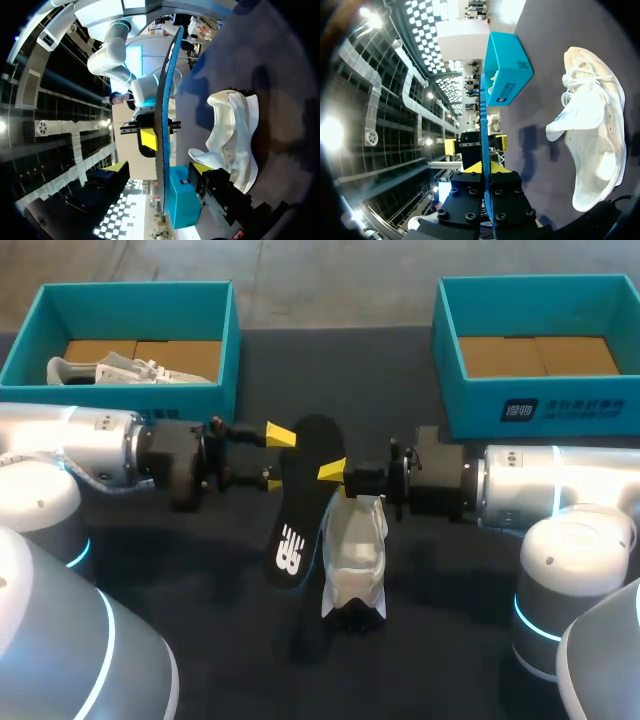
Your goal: Take the shoe out of the shoebox, open the shoe tongue, remove and reinsert the insole, then place the shoe into the shoebox
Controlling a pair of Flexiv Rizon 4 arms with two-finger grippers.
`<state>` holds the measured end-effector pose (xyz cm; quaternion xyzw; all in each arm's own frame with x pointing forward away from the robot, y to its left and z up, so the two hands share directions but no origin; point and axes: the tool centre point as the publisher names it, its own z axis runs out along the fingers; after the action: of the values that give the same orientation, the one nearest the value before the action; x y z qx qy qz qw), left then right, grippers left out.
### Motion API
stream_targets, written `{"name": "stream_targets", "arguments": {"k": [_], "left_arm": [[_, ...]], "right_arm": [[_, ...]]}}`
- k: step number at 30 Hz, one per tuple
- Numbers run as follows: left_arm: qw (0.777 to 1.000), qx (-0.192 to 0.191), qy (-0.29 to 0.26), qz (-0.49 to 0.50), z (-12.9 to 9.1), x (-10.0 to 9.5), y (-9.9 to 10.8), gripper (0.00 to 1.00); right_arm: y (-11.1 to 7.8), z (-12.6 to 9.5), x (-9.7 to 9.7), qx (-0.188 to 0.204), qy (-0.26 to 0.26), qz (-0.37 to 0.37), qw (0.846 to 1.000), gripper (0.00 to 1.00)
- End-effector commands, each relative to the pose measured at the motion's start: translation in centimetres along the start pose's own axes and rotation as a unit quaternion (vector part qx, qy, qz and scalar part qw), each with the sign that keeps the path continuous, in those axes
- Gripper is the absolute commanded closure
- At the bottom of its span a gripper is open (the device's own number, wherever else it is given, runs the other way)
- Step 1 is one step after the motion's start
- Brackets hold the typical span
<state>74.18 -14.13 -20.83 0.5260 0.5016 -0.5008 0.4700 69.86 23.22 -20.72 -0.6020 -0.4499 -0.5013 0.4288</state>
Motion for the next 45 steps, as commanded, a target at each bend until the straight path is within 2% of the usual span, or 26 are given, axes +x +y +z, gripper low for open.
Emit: {"name": "stream_targets", "arguments": {"k": [1, 4, 11, 15, 18, 32, 45], "left_arm": [[1.000, 0.003, -0.001, 0.004, 0.9, 0.1, 0.5, 0.30], [1.000, 0.006, 0.000, 0.007, 1.2, 0.1, 0.3, 0.36], [1.000, 0.005, -0.005, 0.009, 1.8, 0.1, 0.1, 0.38], [1.000, 0.006, -0.003, 0.011, 2.2, 0.2, -0.2, 0.51], [1.000, 0.008, 0.001, 0.013, 2.4, 0.3, -0.4, 0.56], [1.000, -0.003, -0.002, 0.007, 1.6, 0.6, -0.8, 0.66], [1.000, -0.007, 0.000, 0.007, 1.5, 0.6, -1.1, 0.70]], "right_arm": [[-0.1, 0.2, 0.0, -0.001, -0.002, 0.000, 1.000, 1.00], [-0.1, 0.2, 0.0, -0.001, -0.002, 0.000, 1.000, 1.00], [-0.1, 0.2, 0.0, -0.001, -0.002, 0.000, 1.000, 1.00], [-0.1, 0.2, 0.0, -0.001, -0.002, 0.000, 1.000, 1.00], [-0.1, 0.2, 0.0, -0.001, -0.002, 0.000, 1.000, 1.00], [-0.1, 0.2, 0.0, -0.001, -0.002, 0.000, 1.000, 1.00], [-0.1, 0.2, 0.0, -0.001, -0.002, 0.000, 1.000, 1.00]]}}
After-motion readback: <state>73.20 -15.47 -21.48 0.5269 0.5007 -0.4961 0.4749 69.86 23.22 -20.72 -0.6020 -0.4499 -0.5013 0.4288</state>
